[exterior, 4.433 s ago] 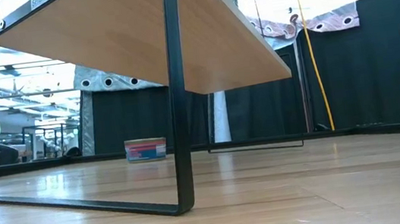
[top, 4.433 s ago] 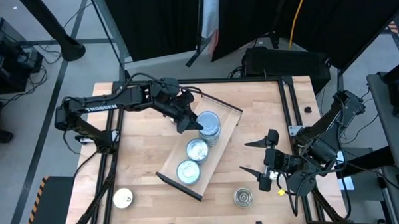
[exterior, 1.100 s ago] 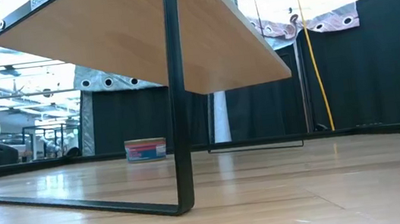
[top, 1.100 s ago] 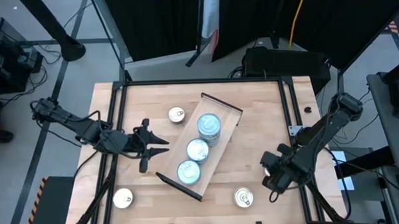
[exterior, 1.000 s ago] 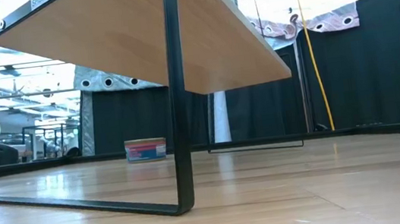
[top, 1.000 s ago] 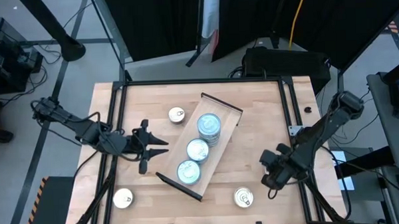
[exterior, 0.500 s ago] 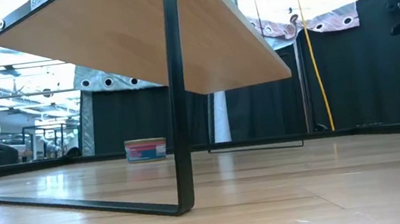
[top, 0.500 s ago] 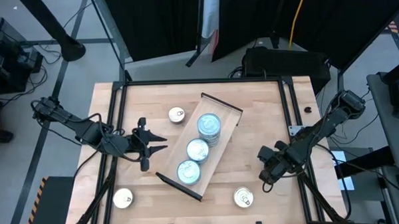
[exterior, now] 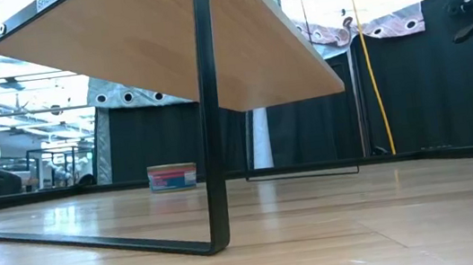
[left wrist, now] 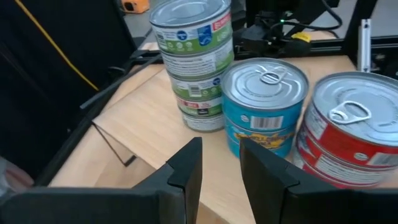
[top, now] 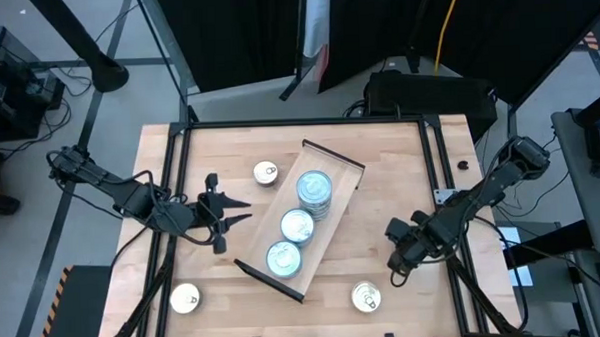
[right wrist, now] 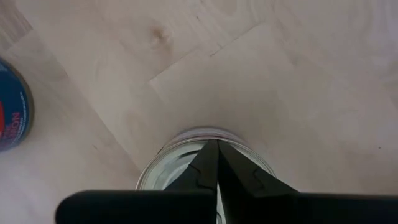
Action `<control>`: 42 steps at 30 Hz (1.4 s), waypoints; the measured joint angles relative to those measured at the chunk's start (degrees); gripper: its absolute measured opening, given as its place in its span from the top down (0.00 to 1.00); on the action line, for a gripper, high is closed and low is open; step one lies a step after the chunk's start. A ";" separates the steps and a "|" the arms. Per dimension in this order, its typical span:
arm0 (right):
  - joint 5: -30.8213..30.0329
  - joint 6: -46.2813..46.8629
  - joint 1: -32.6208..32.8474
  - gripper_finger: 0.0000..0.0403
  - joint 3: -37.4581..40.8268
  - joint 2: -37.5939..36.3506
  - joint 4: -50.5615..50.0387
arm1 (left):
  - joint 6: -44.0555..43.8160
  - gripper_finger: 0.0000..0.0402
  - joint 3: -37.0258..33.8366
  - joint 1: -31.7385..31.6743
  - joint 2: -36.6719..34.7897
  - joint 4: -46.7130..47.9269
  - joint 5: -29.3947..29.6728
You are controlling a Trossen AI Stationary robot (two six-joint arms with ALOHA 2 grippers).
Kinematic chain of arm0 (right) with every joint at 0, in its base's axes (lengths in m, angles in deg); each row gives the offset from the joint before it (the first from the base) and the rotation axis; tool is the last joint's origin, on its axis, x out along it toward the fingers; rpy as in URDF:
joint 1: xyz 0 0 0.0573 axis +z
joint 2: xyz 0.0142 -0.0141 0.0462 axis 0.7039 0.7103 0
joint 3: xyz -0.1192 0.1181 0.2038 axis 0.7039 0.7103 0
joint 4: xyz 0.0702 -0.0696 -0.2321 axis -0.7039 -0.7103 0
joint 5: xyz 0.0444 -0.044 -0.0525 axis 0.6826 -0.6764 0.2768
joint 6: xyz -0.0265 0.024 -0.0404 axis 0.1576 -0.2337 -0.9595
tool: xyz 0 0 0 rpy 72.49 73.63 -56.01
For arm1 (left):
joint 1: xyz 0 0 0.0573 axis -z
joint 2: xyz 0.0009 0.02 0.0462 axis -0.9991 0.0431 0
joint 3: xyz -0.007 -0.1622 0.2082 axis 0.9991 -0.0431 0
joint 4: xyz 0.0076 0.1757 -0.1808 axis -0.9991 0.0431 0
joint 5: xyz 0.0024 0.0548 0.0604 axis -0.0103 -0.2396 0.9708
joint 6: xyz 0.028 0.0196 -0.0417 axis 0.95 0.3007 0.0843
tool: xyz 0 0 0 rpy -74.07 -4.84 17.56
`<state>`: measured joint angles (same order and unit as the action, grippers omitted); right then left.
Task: Stack canned seafood by type on shelf
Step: Put the blue-pink tuna can on the shelf
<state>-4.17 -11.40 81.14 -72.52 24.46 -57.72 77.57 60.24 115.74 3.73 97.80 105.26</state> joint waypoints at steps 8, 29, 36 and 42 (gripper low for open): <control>0.44 -1.73 -1.63 1.00 0.00 0.00 0.51 | 1.32 0.73 0.00 0.00 0.00 0.00 0.49; 1.98 -4.10 -3.08 1.00 0.00 0.00 1.82 | 1.47 0.73 0.00 -0.07 0.00 -1.12 0.69; 1.72 -4.20 -3.09 1.00 0.00 0.00 1.86 | 2.07 0.73 0.00 -0.07 0.00 -1.37 0.69; 1.42 -5.89 -4.53 1.00 0.00 0.02 2.60 | 2.45 0.73 0.00 -0.07 0.00 -1.57 0.67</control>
<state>-2.75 -17.28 76.61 -72.52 24.48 -55.12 80.02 60.24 115.67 3.73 96.23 105.93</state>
